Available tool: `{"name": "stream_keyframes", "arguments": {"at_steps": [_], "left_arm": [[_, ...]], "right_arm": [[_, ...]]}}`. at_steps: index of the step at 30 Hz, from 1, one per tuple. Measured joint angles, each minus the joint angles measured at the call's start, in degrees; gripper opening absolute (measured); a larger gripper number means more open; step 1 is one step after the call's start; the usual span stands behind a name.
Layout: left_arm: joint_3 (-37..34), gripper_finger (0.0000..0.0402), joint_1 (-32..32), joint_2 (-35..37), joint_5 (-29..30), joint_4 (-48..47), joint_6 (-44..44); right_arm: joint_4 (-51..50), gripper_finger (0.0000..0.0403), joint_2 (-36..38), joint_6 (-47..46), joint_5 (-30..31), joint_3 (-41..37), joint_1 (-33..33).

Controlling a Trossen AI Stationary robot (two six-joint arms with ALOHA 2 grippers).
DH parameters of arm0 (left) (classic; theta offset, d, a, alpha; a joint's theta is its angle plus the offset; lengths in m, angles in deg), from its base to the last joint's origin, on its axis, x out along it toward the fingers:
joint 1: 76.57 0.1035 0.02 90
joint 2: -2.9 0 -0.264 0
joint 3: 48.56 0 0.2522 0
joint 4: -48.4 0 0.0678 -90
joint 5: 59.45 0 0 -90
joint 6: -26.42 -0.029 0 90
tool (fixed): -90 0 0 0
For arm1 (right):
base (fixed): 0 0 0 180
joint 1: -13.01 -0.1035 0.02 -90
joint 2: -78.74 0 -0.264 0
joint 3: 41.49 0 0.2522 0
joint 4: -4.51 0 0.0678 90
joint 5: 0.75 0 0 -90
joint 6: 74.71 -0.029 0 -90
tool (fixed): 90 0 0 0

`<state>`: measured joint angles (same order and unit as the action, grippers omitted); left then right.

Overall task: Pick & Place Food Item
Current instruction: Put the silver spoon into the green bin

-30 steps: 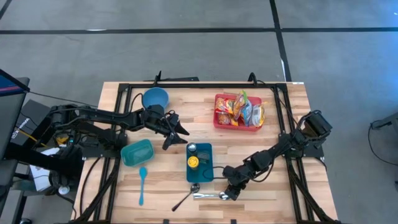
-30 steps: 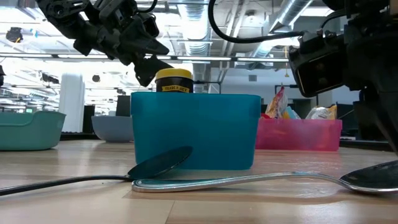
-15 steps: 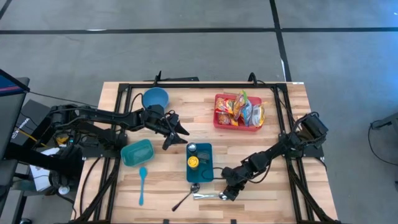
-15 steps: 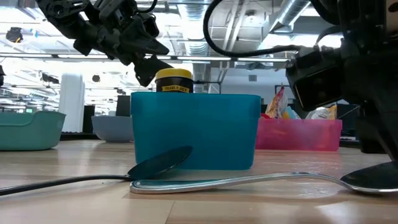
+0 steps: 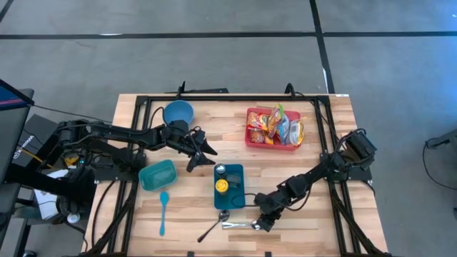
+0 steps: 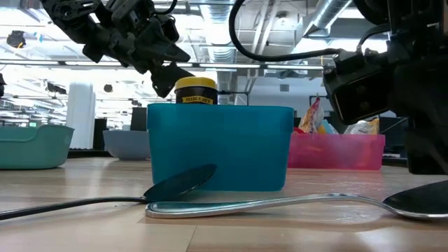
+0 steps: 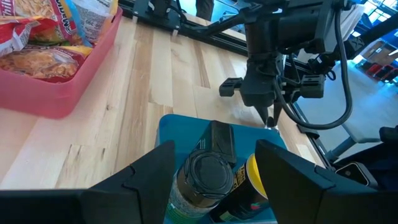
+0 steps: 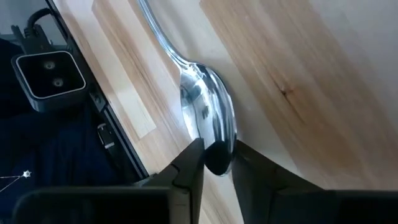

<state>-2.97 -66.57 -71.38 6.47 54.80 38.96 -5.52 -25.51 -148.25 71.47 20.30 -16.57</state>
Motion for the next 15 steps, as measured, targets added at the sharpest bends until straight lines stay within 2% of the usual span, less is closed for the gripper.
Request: {"name": "stream_keyframes", "arguments": {"at_steps": [15], "left_arm": [[0.0, 0.0218, 0.0, 0.0, 0.0, 0.0, 0.0]], "right_arm": [[0.1, 0.0010, 0.0, 0.4, 1.1, 0.0, 0.1]]}}
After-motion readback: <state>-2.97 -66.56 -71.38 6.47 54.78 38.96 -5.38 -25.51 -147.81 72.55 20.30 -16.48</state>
